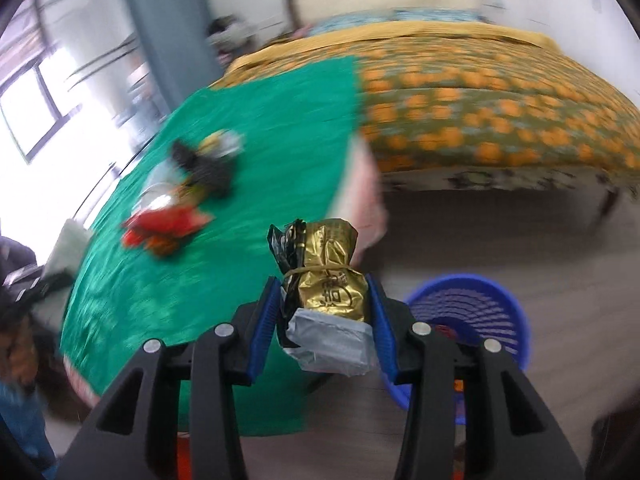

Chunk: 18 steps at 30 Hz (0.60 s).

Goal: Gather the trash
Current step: 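Drop the milk carton and gold snack into the blue basket with both tools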

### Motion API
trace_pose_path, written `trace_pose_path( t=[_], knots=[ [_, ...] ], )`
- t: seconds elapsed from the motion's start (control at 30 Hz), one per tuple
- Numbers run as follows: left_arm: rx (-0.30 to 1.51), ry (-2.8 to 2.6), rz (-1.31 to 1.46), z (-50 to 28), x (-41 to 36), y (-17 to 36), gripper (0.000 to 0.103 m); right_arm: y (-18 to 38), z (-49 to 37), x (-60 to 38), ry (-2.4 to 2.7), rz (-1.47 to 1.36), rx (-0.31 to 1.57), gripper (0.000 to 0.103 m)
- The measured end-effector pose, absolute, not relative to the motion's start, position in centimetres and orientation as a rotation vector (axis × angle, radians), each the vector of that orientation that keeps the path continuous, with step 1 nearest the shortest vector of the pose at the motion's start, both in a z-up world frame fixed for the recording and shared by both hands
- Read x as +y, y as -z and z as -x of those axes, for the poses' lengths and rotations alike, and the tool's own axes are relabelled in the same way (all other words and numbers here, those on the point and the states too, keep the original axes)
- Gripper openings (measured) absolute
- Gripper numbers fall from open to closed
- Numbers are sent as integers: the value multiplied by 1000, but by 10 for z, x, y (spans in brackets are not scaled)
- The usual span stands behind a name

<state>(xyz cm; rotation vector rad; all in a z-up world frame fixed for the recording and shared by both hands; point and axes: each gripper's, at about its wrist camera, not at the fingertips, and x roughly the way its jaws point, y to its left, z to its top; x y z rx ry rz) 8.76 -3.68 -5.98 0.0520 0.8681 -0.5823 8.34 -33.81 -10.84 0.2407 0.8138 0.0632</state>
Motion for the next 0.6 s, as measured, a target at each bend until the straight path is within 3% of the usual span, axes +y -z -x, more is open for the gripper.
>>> trace_pose_path(
  t=[0.27,0.6],
  knots=[
    [864,807,-116,-75,-200,56,50,110,-82,-423,109,-295,805,42],
    [1015,813,-184,-99,-340,151,50,170,-77,-501,204,-438,886,43]
  ],
)
